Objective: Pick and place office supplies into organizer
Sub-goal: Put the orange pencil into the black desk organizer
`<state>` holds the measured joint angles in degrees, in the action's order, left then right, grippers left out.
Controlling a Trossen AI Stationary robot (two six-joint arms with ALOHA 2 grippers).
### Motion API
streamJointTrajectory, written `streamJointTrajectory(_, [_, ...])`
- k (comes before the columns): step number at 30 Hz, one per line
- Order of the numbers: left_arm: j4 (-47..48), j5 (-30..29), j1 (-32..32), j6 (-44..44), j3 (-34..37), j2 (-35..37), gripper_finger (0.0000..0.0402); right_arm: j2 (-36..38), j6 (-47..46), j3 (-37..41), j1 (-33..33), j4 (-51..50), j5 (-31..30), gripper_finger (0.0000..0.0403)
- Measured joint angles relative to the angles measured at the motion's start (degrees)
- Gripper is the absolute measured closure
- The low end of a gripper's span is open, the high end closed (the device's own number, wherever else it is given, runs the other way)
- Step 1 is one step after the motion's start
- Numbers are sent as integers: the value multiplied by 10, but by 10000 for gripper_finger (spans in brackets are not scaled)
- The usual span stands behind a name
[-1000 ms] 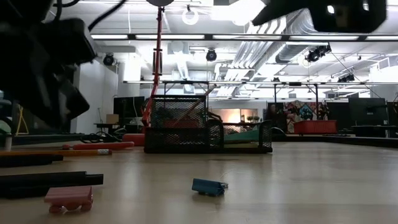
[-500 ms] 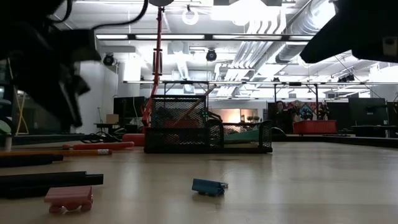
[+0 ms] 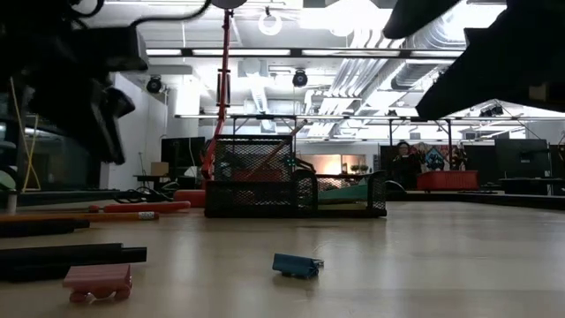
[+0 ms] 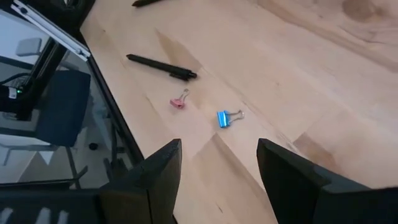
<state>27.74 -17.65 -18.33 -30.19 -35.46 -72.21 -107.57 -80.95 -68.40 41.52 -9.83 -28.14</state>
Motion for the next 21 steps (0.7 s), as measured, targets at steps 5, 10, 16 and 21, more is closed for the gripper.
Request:
streamJointTrajectory(5, [-10,31,0,-11,0,-25,287,0,2,0,-3,3,-3,206])
streamJointTrajectory(10, [-42,61,0,-11,0,-48,287,0,4,0,-3,4,-6,206])
streamJointTrajectory(16, [-51,77,0,-12,0,-77,287,0,4,0,-3,5,-6,206])
streamJointTrajectory(21, [-42,75,0,-11,0,-76,287,0,0,0,-1,9,-8,206])
